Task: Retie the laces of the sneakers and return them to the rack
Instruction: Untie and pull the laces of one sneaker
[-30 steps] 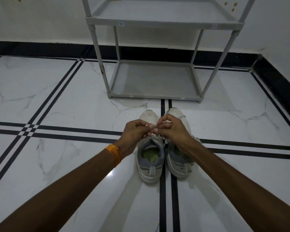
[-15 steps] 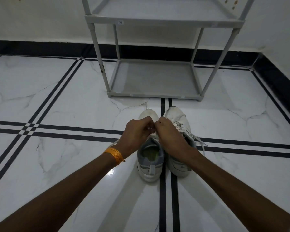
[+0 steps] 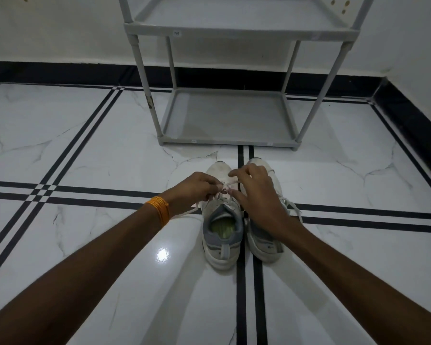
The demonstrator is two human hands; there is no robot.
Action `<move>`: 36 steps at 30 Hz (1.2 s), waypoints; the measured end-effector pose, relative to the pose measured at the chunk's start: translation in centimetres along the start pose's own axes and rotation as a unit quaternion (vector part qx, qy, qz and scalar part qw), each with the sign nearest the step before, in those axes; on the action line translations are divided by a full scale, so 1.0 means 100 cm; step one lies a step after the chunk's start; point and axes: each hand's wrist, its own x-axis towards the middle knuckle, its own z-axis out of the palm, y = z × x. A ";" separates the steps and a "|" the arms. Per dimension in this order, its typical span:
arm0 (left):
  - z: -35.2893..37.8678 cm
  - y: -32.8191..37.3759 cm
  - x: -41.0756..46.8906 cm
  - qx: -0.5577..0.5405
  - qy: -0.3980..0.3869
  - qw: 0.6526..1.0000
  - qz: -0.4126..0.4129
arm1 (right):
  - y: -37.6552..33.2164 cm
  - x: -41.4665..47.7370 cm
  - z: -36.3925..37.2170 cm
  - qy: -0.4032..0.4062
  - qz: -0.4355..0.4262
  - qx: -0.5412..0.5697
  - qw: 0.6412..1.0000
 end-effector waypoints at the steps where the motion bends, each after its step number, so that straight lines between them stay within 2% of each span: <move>1: 0.000 0.000 0.000 -0.013 0.001 1.000 -0.001 | -0.002 -0.001 -0.003 0.025 -0.025 -0.035 0.999; 4: 0.004 -0.002 0.000 -0.049 0.016 0.999 0.011 | -0.011 -0.004 -0.008 0.046 -0.051 -0.060 0.996; 8: 0.006 -0.004 0.000 -0.065 0.021 0.997 0.024 | -0.015 0.003 -0.006 0.007 -0.002 -0.008 1.000; 13: 0.003 -0.002 -0.005 -0.052 0.024 0.998 0.039 | -0.021 0.012 -0.017 -0.068 0.001 -0.029 0.997; 16: -0.006 -0.006 -0.005 -0.052 0.095 0.993 0.040 | -0.015 0.008 -0.030 -0.074 -0.012 -0.040 0.996; 18: -0.019 -0.020 -0.007 -0.043 0.155 0.986 0.035 | -0.003 -0.002 -0.037 -0.109 -0.018 -0.080 0.991; 19: -0.023 -0.029 -0.009 -0.013 0.178 0.983 0.045 | 0.006 -0.009 -0.038 -0.125 -0.016 -0.096 0.987; 21: -0.022 -0.046 -0.011 0.137 0.201 0.966 0.084 | 0.017 -0.025 -0.033 -0.138 -0.027 -0.132 0.981; 23: -0.013 -0.056 -0.011 0.299 0.210 0.924 0.112 | 0.019 -0.035 -0.025 -0.143 -0.024 -0.157 0.977; 24: -0.010 -0.058 -0.009 0.335 0.214 0.910 0.119 | 0.019 -0.035 -0.022 -0.147 -0.025 -0.162 0.975; 30: -0.009 -0.060 -0.005 0.417 0.191 0.881 0.118 | 0.020 -0.031 -0.025 -0.184 -0.066 -0.227 0.954; 36: -0.018 -0.071 -0.007 0.360 0.221 0.898 0.124 | 0.020 -0.027 -0.028 -0.180 -0.086 -0.260 0.945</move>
